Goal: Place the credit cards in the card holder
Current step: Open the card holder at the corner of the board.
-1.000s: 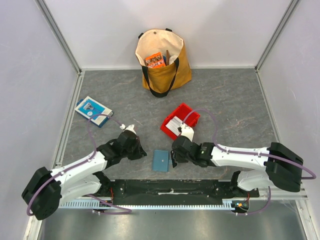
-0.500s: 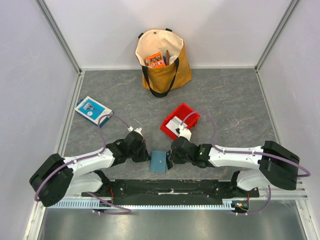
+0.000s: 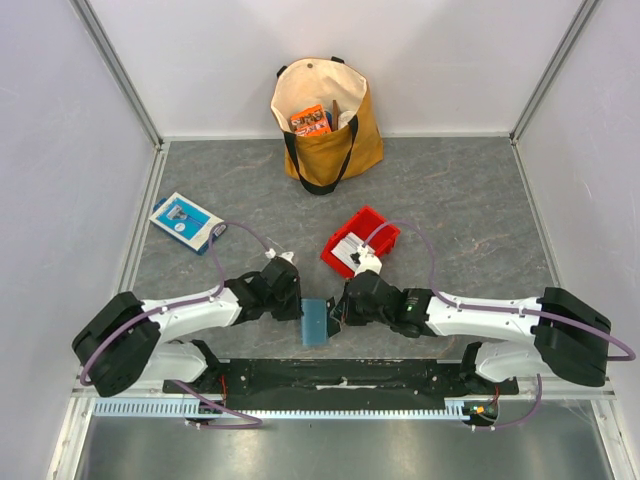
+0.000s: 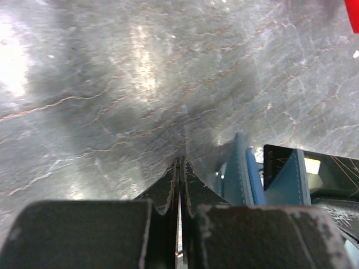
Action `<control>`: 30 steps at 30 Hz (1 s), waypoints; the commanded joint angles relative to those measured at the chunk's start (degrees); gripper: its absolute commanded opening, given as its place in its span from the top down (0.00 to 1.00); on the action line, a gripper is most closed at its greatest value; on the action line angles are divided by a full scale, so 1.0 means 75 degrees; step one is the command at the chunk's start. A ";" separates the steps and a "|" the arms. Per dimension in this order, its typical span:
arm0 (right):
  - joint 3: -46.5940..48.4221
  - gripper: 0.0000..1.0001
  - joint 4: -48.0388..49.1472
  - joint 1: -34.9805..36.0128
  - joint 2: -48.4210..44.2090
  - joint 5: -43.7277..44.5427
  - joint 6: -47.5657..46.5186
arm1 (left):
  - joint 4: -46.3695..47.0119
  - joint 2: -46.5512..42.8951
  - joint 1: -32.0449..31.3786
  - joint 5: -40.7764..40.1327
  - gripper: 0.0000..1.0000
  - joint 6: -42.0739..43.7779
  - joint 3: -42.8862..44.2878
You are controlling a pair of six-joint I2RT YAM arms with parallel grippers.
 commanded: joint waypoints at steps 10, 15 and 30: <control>0.0152 1.00 0.0300 0.0027 0.0704 0.0073 0.0046 | -0.3100 -0.0722 0.0021 -0.2547 0.98 -0.0571 0.0408; 0.0316 1.00 0.0382 0.0027 0.0962 0.0049 -0.0013 | -0.2882 -0.1834 0.0009 -0.2129 0.98 -0.0573 0.0163; 0.0352 1.00 0.0429 0.0027 0.0892 -0.0150 -0.0002 | -0.0994 -0.2294 0.0009 -0.0732 0.98 -0.0631 -0.0905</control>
